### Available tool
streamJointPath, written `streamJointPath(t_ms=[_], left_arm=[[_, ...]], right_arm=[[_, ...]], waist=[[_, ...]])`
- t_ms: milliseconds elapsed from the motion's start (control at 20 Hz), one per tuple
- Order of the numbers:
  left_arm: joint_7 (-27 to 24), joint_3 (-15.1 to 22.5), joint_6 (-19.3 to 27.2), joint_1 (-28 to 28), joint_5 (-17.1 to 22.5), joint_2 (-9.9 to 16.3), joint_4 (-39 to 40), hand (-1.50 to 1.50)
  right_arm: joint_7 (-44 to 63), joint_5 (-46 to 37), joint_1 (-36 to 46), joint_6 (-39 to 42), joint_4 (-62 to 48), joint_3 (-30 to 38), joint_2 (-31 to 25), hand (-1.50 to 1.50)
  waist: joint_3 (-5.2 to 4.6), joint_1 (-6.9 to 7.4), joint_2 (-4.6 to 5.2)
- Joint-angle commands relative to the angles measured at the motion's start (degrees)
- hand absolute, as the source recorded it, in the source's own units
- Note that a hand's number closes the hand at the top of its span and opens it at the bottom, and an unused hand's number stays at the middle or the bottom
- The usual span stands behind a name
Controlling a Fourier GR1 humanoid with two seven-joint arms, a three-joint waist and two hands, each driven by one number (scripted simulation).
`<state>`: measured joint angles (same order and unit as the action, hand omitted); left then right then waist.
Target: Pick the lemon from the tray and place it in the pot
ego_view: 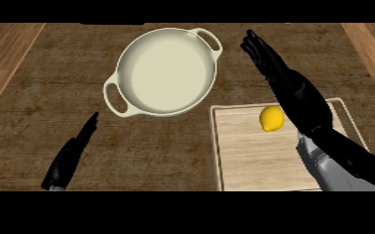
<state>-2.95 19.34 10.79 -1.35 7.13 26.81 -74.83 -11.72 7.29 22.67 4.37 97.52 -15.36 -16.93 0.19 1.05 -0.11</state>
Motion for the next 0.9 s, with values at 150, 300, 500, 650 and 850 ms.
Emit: streamJointPath(t_ms=[150,300,500,650,850], left_arm=[[-0.1,-7.3,5.0,-0.2,1.7,2.4,-1.1,0.0],[0.1,-8.8,6.1,0.0,2.0,2.9,-1.5,0.0],[0.7,-11.7,7.7,-0.6,3.3,3.7,-2.1,0.0],[1.4,-12.4,7.1,-0.4,4.0,4.7,-3.7,0.0],[1.7,-11.2,6.1,-1.2,4.0,4.3,-5.5,0.0]], right_arm=[[13.6,-2.3,-15.3,-22.9,-9.6,13.8,3.3,1.5],[18.7,-14.3,-22.0,-25.6,-17.4,14.8,-8.3,1.5],[21.1,-24.6,-27.8,-43.6,-17.7,20.3,-7.6,-1.5],[24.8,-32.4,-30.6,-54.7,-15.5,19.8,-3.4,-1.5],[34.9,-42.3,-35.9,-59.7,-11.6,15.3,2.9,-1.5]], waist=[[-0.12,-6.08,-0.3],[-2.49,-8.6,1.67],[-1.32,-8.42,-0.68],[-0.88,-5.36,-0.65],[-0.94,-3.07,-0.18]])
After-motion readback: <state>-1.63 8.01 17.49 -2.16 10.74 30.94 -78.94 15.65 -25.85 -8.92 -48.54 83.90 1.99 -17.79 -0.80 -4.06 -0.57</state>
